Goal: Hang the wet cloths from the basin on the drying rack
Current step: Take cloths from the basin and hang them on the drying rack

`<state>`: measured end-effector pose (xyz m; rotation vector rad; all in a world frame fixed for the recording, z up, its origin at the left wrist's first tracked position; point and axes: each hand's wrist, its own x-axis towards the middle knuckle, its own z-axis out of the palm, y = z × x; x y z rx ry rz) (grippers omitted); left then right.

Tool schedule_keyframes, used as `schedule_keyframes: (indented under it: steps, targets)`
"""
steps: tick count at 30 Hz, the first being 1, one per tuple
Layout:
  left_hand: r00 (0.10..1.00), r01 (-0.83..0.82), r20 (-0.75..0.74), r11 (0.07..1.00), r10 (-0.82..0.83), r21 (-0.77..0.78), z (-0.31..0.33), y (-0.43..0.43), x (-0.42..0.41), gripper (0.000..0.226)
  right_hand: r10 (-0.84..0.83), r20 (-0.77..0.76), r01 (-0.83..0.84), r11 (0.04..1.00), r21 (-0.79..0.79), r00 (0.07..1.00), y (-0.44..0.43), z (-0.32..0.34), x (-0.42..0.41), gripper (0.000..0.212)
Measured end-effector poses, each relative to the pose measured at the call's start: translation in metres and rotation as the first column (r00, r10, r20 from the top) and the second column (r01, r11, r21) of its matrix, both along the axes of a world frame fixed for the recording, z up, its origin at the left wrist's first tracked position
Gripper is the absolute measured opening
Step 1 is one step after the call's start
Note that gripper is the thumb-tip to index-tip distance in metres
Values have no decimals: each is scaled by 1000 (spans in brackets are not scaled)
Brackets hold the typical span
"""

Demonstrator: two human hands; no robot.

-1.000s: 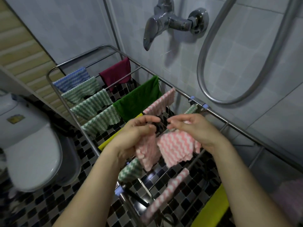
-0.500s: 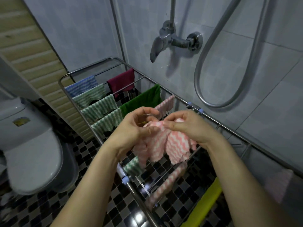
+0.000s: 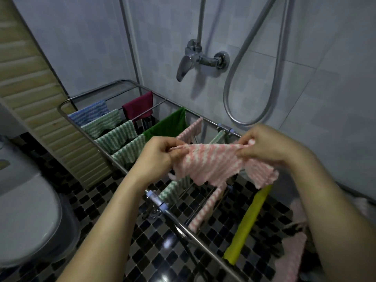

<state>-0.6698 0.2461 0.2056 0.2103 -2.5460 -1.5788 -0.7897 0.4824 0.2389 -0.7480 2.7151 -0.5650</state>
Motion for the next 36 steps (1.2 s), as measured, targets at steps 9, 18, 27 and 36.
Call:
schedule_keyframes:
  steps: [9, 18, 27, 36]
  targets:
    - [989, 145, -14, 983, -145, 114, -3, 55, -12, 14, -433, 177, 465, 767, -443, 884, 57, -33, -5, 13]
    - [978, 137, 156, 991, -136, 0, -72, 118, -64, 14, -533, 475, 707, 428, -563, 700, 95, -92, -55, 9]
    - [968, -13, 248, 989, -24, 147, -111, 144, -99, 24, -545, 570, 778, 302, -551, 615, 92, -128, -105, 10]
    - [894, -249, 292, 919, 340, -306, -140, 111, -131, 30, -489, 305, 575, 660, -483, 817, 44, -160, -148, 29]
